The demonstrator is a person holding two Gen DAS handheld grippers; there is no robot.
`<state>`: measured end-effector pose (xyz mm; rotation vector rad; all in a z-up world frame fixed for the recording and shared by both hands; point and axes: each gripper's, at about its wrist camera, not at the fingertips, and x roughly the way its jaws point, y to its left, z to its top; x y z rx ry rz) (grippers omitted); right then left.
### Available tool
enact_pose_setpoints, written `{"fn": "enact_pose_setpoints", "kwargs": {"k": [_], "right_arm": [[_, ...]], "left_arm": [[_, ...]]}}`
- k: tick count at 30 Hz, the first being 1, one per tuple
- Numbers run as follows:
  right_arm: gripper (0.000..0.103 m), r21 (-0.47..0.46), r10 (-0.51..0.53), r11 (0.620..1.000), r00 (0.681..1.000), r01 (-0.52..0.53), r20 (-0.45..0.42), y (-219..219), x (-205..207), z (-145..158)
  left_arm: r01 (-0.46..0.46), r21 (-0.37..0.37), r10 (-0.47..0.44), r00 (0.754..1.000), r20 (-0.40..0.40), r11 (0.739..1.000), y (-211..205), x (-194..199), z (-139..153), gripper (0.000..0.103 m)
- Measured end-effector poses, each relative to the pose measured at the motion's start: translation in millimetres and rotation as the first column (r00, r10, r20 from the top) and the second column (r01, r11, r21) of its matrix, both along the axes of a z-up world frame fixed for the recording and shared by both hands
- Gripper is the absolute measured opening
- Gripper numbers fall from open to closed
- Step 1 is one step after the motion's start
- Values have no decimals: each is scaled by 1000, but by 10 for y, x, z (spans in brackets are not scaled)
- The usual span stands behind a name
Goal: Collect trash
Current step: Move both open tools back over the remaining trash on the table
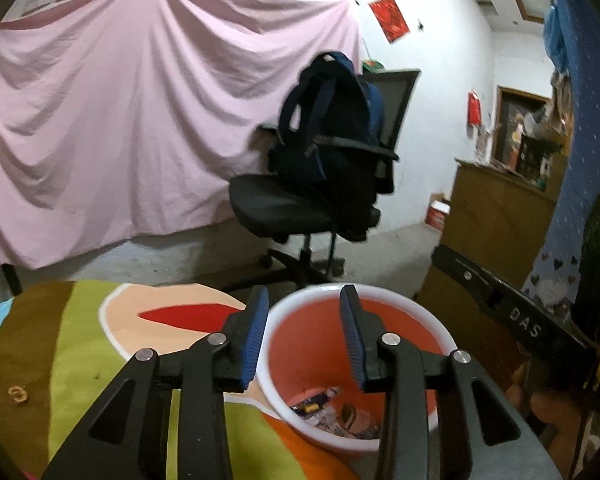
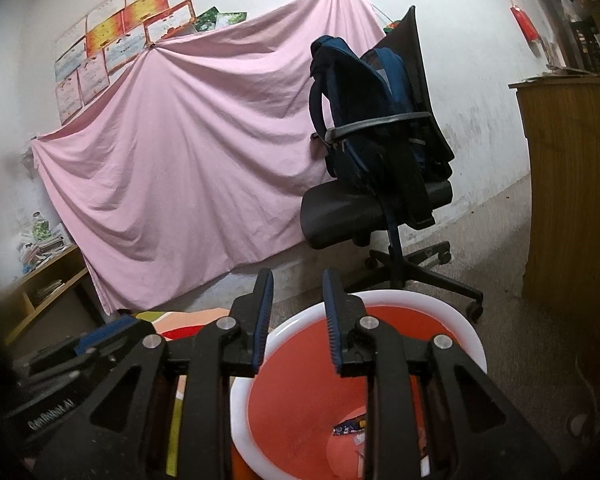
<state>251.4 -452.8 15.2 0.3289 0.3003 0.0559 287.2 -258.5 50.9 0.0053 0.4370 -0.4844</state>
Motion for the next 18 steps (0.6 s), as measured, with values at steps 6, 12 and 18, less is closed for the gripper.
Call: {"fn": "enact_pose_setpoints", "kwargs": {"k": [6, 12, 18], "right_arm": [[84, -10, 19, 1000, 997, -19, 78, 158, -71, 141], [99, -36, 73, 997, 985, -68, 157, 424, -119, 273], [103, -58, 124, 992, 962, -113, 244, 770, -166, 380]], "left_arm": [[-104, -31, 105, 993, 45, 994, 328, -101, 160, 44], [-207, -62, 212, 971, 106, 976, 747, -278, 305, 59], [-337, -118, 354, 916, 188, 934, 1270, -525, 378, 99]]}}
